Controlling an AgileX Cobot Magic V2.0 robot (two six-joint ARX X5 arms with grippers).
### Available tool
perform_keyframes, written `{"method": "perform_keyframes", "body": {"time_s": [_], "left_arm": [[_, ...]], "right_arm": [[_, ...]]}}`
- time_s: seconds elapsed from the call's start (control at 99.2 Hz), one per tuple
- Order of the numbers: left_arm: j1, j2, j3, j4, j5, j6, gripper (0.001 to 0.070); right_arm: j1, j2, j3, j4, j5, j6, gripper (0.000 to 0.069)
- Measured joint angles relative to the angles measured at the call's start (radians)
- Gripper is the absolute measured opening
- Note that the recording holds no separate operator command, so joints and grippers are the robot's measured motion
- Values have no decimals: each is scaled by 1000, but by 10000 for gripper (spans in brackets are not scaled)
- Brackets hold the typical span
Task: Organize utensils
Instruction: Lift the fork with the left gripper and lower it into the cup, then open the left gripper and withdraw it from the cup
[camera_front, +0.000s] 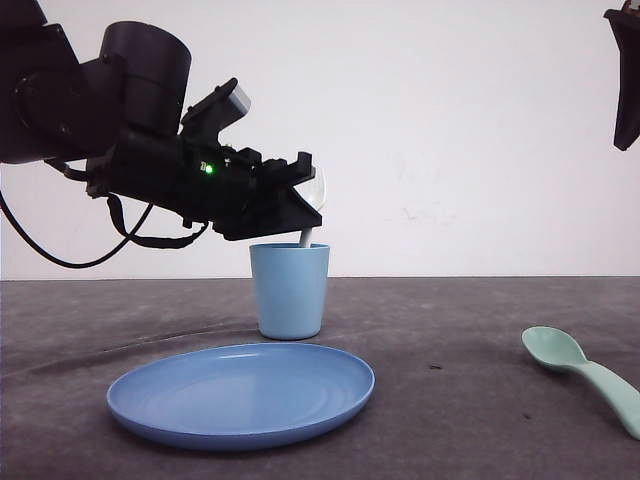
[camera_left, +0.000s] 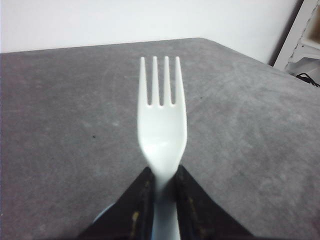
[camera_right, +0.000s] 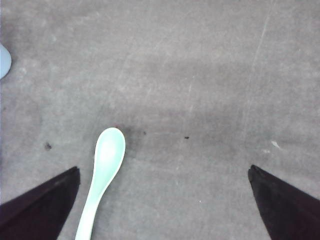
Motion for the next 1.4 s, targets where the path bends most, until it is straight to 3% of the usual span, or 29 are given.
{"method": "perform_keyframes", "body": {"time_s": [0.272, 0.333, 0.494, 0.665, 0.817, 0.938, 1.21, 1.311, 1.401], "left_arm": [[0, 7, 0, -2, 0, 0, 50], [0, 7, 0, -2, 0, 0, 95], [0, 7, 0, 5, 1, 0, 295], [0, -24, 0, -21, 2, -20, 329], [4, -198, 0, -109, 4, -25, 331], [27, -355, 2, -237, 6, -25, 331], [138, -705, 2, -665, -2, -22, 331], [192, -827, 2, -838, -50, -2, 331], [240, -912, 2, -998, -129, 35, 331]], "right_arm": [[0, 0, 0, -11, 0, 0, 681], [0, 0, 0, -11, 0, 0, 681], [0, 0, 0, -10, 0, 0, 681], [0, 0, 0, -8, -7, 0, 681], [11, 31, 0, -6, -48, 4, 681], [40, 93, 0, 5, -51, 23, 681], [133, 277, 0, 60, -52, 61, 681], [156, 337, 0, 95, -52, 72, 681], [175, 387, 0, 128, -52, 74, 681]]}}
